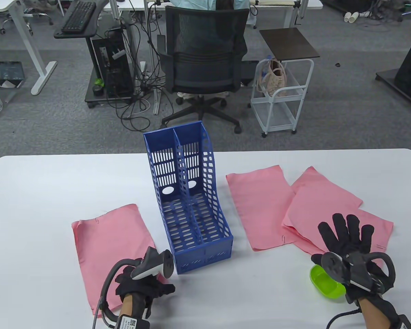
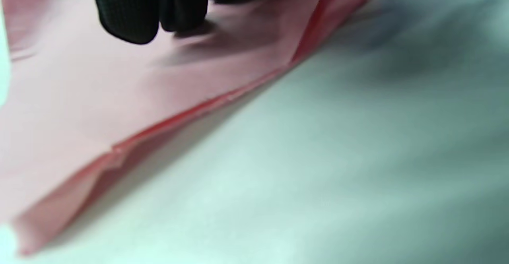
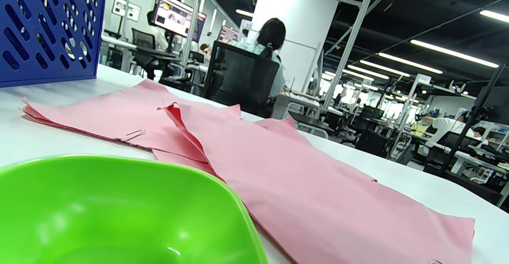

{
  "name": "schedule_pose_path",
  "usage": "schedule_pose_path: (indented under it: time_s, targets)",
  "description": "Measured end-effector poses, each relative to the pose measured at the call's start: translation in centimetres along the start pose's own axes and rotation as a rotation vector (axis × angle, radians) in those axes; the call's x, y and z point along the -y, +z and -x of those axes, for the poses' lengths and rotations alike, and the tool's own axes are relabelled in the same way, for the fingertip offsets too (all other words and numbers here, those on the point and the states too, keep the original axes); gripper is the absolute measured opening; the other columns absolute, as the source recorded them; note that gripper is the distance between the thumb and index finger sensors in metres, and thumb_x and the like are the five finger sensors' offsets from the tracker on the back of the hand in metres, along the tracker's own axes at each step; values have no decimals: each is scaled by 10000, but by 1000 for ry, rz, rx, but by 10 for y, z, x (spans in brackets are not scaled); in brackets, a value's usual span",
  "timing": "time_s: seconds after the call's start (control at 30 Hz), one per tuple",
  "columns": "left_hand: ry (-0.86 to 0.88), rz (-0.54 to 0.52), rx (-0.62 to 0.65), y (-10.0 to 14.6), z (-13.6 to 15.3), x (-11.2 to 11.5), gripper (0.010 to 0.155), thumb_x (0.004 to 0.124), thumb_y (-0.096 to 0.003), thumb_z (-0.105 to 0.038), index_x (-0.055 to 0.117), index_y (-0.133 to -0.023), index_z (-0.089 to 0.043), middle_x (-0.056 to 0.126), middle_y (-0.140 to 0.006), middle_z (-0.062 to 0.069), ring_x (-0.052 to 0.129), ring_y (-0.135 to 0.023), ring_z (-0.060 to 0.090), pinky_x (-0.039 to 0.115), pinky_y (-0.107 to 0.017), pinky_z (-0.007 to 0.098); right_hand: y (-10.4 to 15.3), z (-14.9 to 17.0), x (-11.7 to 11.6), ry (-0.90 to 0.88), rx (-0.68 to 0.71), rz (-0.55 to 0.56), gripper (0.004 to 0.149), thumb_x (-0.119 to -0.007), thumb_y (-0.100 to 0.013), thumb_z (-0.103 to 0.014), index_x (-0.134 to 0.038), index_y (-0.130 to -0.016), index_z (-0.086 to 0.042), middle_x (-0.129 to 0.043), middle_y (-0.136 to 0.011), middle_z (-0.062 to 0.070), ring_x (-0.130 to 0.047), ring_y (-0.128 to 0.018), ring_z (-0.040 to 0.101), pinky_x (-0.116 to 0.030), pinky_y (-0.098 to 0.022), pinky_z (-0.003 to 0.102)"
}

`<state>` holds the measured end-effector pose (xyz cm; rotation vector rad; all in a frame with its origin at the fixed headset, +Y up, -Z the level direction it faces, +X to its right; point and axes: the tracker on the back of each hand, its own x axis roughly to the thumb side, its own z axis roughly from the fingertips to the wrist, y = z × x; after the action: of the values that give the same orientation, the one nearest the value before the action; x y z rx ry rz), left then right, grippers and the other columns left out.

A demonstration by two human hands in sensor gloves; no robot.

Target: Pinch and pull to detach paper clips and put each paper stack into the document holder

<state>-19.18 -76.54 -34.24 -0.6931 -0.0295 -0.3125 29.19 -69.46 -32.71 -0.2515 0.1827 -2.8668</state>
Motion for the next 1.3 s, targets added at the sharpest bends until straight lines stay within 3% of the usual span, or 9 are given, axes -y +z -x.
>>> schedule_pose_path:
  time_s: [0.1,0.2,0.37,0.53,0.67,0.83,1.03,1.3]
  targets:
    - [-23,-40,-48,-6,6,4,1006,497,-517,-654,145,-1193,3,274,-1198,313,537,-1066,586,651,-724,651,-1,-1,-1,1,5,-6,852,-543,-523,-628,-215,-1180,-196,-108,-1225,308,-102,-1077,603,-160,-733,755]
    - [31,-115,-74,-9,13,3,901,524,-536,-595,251,-1194,-43,342,-1190,287,583,-1037,581,657,-706,647,-1,-2,-1,2,4,-14,851,-542,-523,-628,-215,-1180,-195,-106,-1225,308,-102,-1076,604,-161,-733,754]
    - [10,-147,-147,-20,21,-6,706,565,-585,-467,350,-1168,-131,466,-1163,191,684,-1016,487,738,-699,553,-2,-3,-1,1,8,-14,852,-543,-523,-627,-215,-1179,-194,-109,-1224,309,-106,-1076,605,-164,-733,755]
    - [-56,-181,-243,-30,22,-13,603,669,-568,-337,441,-1115,-229,601,-1102,110,836,-921,392,864,-624,416,-2,-3,-3,3,6,-33,849,-543,-525,-623,-213,-1179,-194,-107,-1223,309,-103,-1075,605,-163,-733,754]
    - [-118,-271,-254,-28,22,-10,551,669,-565,-299,503,-1088,-249,673,-1064,74,902,-867,345,901,-580,370,-1,-3,-2,-5,0,-36,845,-544,-527,-620,-216,-1179,-193,-107,-1224,308,-102,-1074,606,-163,-734,753]
    - [-9,-323,-287,-12,41,-22,526,671,-562,-288,567,-1077,-267,772,-1035,49,966,-823,271,898,-547,376,-2,-4,-4,3,5,-51,841,-544,-528,-619,-218,-1178,-195,-109,-1223,309,-103,-1075,604,-162,-733,754]
    - [128,-612,-397,44,63,-59,512,680,-560,-281,605,-1066,-248,828,-990,45,1013,-751,233,904,-521,367,-2,-3,0,-32,-1,-27,841,-545,-528,-616,-226,-1179,-189,-117,-1223,308,-109,-1076,602,-165,-734,753]
    - [245,-927,-527,108,86,-75,504,698,-555,-261,639,-1053,-207,877,-935,52,1064,-632,194,939,-431,306,-3,-5,0,-21,16,-19,842,-542,-527,-618,-226,-1178,-187,-118,-1222,309,-111,-1076,602,-170,-736,751]
